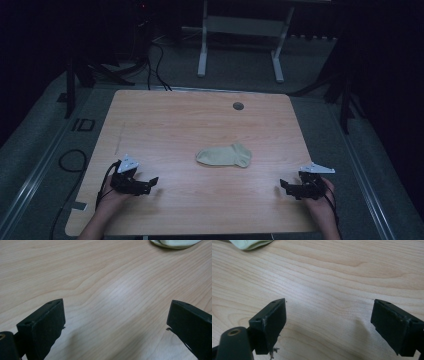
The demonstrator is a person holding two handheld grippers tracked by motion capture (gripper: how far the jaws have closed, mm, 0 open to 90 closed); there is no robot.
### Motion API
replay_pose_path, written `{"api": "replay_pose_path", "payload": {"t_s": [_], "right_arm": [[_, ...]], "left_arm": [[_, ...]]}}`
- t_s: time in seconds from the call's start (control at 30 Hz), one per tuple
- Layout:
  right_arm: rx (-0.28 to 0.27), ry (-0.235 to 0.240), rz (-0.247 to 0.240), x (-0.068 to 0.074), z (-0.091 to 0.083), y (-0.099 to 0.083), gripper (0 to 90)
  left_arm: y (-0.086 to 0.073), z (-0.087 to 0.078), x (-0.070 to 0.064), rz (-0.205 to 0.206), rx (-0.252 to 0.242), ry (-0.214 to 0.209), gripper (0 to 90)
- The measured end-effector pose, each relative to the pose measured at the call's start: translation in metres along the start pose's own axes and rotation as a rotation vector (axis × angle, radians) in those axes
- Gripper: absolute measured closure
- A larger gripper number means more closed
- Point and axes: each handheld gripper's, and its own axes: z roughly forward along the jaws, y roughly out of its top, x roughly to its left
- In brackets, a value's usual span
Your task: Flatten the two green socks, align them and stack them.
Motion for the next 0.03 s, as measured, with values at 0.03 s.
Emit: {"api": "replay_pose_path", "payload": {"t_s": [0.03], "right_arm": [[-0.002,-0.002,0.001,-0.0001,-0.0006,-0.0006,12.9]], "left_arm": [[0.0,0.0,0.0,0.0,0.0,0.0,1.8]]}}
